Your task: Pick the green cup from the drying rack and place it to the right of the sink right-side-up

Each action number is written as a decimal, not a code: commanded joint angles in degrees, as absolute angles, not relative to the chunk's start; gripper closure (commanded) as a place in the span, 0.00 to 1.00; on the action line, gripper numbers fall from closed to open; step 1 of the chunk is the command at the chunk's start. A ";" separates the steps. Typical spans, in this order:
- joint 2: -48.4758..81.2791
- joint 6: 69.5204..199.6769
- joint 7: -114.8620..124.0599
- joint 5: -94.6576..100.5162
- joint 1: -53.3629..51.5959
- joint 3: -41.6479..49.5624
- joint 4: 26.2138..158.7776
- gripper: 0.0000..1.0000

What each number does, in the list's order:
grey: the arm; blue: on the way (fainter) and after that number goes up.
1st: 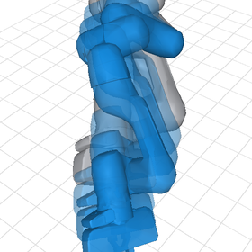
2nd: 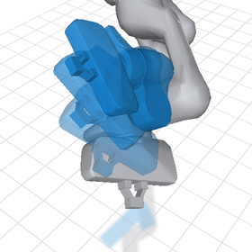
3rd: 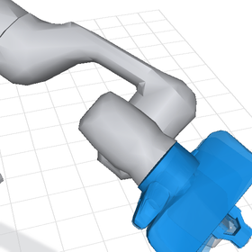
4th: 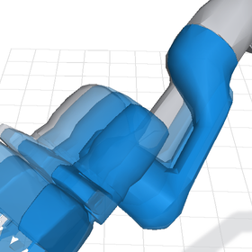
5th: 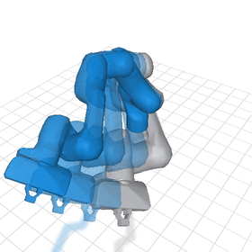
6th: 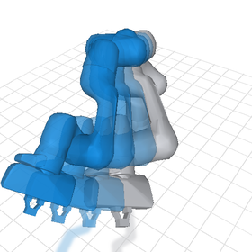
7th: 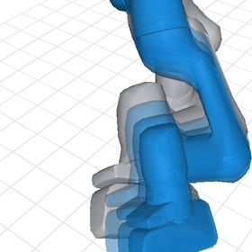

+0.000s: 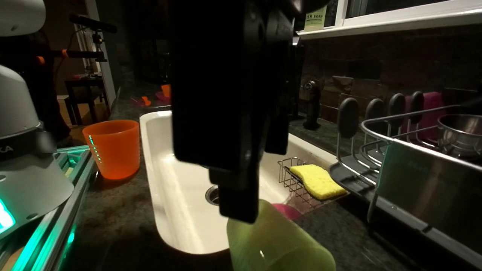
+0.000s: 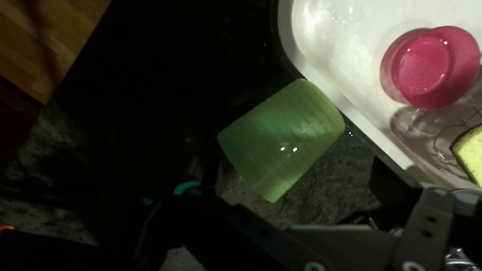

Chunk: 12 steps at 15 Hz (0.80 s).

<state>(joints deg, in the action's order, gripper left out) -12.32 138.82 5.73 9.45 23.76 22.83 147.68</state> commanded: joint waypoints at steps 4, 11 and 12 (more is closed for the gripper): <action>-9.05 140.74 -0.43 8.24 22.48 21.82 146.17 0.00; -4.93 139.25 -4.27 9.04 22.36 21.70 142.78 0.00; -4.53 139.08 -4.94 9.02 22.40 21.78 142.41 0.00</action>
